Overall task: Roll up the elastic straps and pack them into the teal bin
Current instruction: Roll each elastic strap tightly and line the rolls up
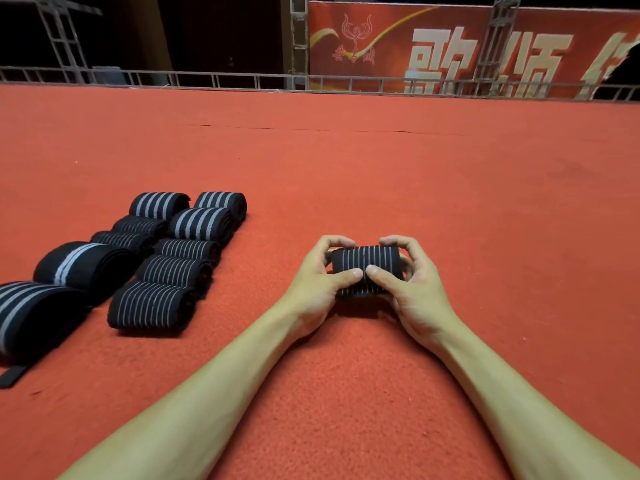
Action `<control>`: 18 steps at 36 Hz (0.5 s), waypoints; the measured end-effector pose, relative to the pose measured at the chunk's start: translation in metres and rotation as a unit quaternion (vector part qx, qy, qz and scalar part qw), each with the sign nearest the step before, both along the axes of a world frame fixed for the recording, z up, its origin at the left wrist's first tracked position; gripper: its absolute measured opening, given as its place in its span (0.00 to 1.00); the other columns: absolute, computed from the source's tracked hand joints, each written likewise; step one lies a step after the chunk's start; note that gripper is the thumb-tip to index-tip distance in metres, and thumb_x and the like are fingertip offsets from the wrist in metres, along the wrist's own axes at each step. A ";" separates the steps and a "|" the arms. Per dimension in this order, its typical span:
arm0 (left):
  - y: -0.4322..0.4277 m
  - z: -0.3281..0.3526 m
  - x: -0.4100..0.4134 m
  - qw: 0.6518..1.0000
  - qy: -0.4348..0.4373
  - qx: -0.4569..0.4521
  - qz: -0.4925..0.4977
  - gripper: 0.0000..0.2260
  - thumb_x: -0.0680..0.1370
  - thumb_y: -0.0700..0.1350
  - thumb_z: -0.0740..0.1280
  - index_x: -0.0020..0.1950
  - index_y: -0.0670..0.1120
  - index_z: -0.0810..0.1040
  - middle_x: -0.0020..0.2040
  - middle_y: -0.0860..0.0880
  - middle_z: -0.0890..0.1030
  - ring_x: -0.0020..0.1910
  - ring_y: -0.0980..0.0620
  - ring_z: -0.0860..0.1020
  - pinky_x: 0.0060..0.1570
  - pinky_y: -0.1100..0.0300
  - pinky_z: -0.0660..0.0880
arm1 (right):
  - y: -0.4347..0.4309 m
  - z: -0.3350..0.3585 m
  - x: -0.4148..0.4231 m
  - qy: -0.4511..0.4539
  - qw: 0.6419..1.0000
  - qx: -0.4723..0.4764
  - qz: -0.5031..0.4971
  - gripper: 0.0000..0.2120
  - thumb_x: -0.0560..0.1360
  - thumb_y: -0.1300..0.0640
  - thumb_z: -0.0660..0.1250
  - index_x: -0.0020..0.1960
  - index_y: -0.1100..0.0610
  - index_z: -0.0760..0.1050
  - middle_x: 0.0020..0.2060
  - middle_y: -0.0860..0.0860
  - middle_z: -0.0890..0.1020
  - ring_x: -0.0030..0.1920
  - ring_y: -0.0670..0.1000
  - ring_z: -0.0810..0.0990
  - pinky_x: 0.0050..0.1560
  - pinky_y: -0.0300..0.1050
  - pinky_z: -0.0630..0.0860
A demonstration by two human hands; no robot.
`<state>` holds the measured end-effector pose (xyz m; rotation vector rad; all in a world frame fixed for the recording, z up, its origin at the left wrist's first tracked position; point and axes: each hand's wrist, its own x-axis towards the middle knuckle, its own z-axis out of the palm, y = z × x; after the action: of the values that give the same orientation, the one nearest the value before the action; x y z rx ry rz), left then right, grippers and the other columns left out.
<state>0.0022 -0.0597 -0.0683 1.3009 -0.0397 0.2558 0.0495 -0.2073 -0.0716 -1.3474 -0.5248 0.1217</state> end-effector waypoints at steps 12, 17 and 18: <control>0.004 0.011 -0.004 0.995 0.045 -0.083 -0.040 0.10 0.77 0.29 0.65 0.52 0.42 0.74 0.44 0.43 0.77 0.36 0.51 0.81 0.33 0.61 0.80 | -0.004 0.002 0.004 0.023 0.995 0.087 0.033 0.33 0.60 0.66 0.77 0.61 0.46 0.75 0.55 0.54 0.82 0.53 0.52 0.81 0.55 0.51 0.79; 0.006 0.006 -0.005 0.999 0.024 -0.038 -0.030 0.14 0.72 0.28 0.70 0.50 0.44 0.75 0.48 0.42 0.76 0.38 0.52 0.80 0.36 0.63 0.79 | -0.004 -0.001 0.001 -0.014 0.999 0.011 -0.043 0.24 0.64 0.64 0.80 0.56 0.51 0.79 0.51 0.55 0.85 0.50 0.52 0.82 0.54 0.53 0.80; 0.009 0.003 -0.002 0.999 0.000 0.037 -0.007 0.15 0.69 0.32 0.74 0.49 0.47 0.77 0.49 0.44 0.78 0.43 0.50 0.80 0.44 0.59 0.80 | -0.005 -0.001 0.002 -0.038 0.997 -0.005 -0.062 0.22 0.63 0.64 0.81 0.54 0.52 0.80 0.50 0.55 0.85 0.49 0.51 0.82 0.54 0.52 0.79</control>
<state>-0.0001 -0.0502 -0.0653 1.3735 -0.0582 0.2443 0.0512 -0.2123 -0.0722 -1.3955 -0.5027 -0.0282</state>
